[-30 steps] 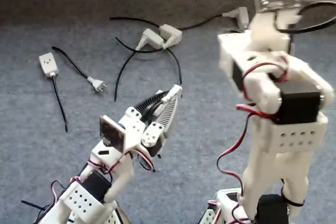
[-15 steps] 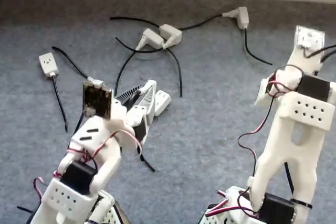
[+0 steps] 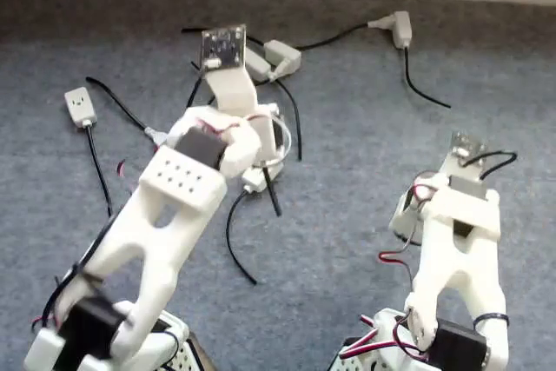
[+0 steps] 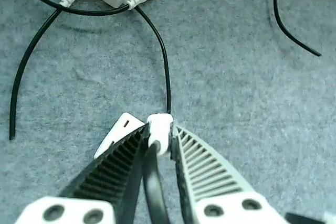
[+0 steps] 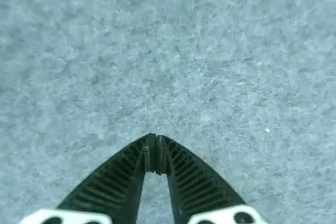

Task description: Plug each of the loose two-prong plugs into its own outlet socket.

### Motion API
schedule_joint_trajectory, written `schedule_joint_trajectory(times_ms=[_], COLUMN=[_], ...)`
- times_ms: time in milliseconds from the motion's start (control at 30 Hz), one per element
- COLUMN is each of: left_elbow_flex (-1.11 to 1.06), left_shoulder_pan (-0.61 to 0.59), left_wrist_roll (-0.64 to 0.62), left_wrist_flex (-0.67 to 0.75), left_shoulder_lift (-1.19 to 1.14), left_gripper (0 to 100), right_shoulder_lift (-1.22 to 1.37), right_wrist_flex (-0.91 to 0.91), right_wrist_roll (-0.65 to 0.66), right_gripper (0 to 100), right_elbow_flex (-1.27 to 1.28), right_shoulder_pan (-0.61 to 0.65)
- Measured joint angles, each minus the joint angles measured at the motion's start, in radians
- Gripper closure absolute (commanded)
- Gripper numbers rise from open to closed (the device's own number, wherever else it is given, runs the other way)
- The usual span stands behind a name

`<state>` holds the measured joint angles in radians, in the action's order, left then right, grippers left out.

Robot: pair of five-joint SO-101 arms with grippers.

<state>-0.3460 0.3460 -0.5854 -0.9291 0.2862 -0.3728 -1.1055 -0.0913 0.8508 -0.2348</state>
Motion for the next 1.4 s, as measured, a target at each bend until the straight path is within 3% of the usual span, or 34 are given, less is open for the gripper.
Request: schedule_joint_trajectory(times_ms=[267,600,867,1067,1400], left_elbow_flex=[0.336,0.512,0.46,0.358,0.305], left_shoulder_pan=[-0.083,-0.072,-0.032,-0.031,-0.035], left_wrist_roll=[-0.204,-0.448,-0.583,-0.634,-0.647], left_wrist_flex=[-0.143,-0.42,-0.414,-0.269,-0.219], left_shoulder_lift=[-0.334,-0.46,-0.46,-0.46,-0.46], left_gripper=[99,99,99,99,99], right_shoulder_lift=[-0.014,-0.017,-0.017,-0.017,-0.017], right_wrist_flex=[0.318,0.358,0.358,0.358,0.358], right_wrist_roll=[-0.006,-0.006,-0.006,-0.006,-0.006], right_gripper=[99.2,99.2,99.2,99.2,99.2], right_elbow_flex=[0.262,0.281,0.281,0.281,0.281], right_shoulder_pan=[0.005,0.032,0.034,0.034,0.034])
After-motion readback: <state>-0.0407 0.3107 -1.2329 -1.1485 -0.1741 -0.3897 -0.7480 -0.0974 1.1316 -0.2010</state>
